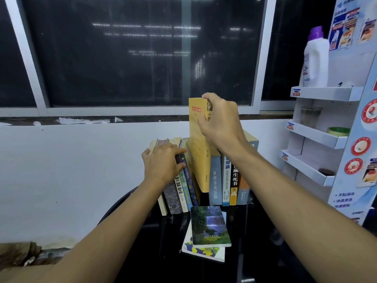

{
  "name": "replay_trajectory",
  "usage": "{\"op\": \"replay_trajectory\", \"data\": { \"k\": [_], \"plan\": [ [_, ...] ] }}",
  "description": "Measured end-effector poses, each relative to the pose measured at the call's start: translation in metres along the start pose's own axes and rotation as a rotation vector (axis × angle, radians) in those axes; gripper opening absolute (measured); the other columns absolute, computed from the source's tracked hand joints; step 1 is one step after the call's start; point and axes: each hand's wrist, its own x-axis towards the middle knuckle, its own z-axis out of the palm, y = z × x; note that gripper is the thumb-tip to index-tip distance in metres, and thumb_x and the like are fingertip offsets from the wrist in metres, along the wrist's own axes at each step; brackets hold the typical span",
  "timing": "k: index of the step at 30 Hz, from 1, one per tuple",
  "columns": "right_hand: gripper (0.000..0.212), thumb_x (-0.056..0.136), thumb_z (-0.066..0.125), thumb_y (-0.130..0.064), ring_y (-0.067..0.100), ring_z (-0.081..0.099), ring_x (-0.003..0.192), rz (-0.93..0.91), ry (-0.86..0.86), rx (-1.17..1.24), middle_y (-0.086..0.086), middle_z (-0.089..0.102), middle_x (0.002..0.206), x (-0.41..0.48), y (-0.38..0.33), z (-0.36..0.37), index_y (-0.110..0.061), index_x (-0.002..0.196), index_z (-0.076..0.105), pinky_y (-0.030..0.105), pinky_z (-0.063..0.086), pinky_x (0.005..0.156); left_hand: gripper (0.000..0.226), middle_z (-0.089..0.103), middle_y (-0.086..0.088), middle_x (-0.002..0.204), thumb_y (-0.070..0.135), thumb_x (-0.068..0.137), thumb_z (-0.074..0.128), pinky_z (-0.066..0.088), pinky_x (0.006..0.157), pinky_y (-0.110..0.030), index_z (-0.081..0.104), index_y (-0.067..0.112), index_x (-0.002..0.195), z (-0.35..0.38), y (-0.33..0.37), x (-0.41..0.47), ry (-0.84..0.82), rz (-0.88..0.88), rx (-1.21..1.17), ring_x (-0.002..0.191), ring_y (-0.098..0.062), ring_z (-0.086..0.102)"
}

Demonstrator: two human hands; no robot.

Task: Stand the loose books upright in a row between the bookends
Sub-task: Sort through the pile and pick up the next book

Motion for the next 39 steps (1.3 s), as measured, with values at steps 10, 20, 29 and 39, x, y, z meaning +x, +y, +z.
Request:
{"op": "replay_trajectory", "data": {
  "k": [10, 20, 29, 39],
  "plan": [
    [0.048, 0.093, 0.063, -0.003, 0.018, 0.063, 0.107, -0.045, 0.044, 0.084, 0.007, 0.070, 0.121, -0.055, 0.039, 0.050, -0.006, 0.141, 0.056, 0.015, 0.043, 0.096, 0.047, 0.054, 0.015, 0.142, 0.050, 0.090, 0.069, 0.029, 0.113, -0.052, 0.055, 0.052, 0.135, -0.001, 0.008, 0.004, -0.038, 0.019, 0.001, 0.132, -0.018, 0.049],
    [0.050, 0.095, 0.063, -0.006, 0.018, 0.059, 0.122, -0.005, -0.063, 0.036, 0.007, 0.065, 0.133, -0.075, 0.062, 0.072, -0.009, 0.144, 0.052, 0.015, 0.037, 0.104, 0.049, 0.055, 0.014, 0.137, 0.048, 0.091, 0.069, 0.033, 0.110, -0.053, 0.054, 0.052, 0.137, 0.000, 0.010, 0.006, -0.047, 0.053, -0.001, 0.130, -0.019, 0.050],
    [0.051, 0.094, 0.066, -0.003, -0.005, 0.048, 0.107, 0.012, -0.039, 0.084, 0.005, 0.068, 0.128, -0.069, 0.064, 0.072, -0.009, 0.143, 0.055, -0.007, 0.025, 0.096, 0.048, 0.055, 0.011, 0.135, 0.047, 0.091, 0.069, 0.032, 0.110, -0.055, 0.054, 0.052, 0.136, -0.002, 0.013, 0.005, -0.052, 0.044, -0.015, 0.130, -0.021, 0.049],
    [0.056, 0.094, 0.069, -0.013, 0.017, 0.056, 0.127, 0.078, -0.225, 0.028, 0.004, 0.062, 0.138, -0.054, 0.066, 0.068, -0.015, 0.147, 0.050, 0.015, 0.035, 0.104, 0.048, 0.055, 0.010, 0.137, 0.047, 0.092, 0.068, 0.032, 0.111, -0.055, 0.053, 0.051, 0.138, -0.001, 0.012, 0.004, -0.050, 0.049, -0.013, 0.131, -0.022, 0.049]
  ]
}}
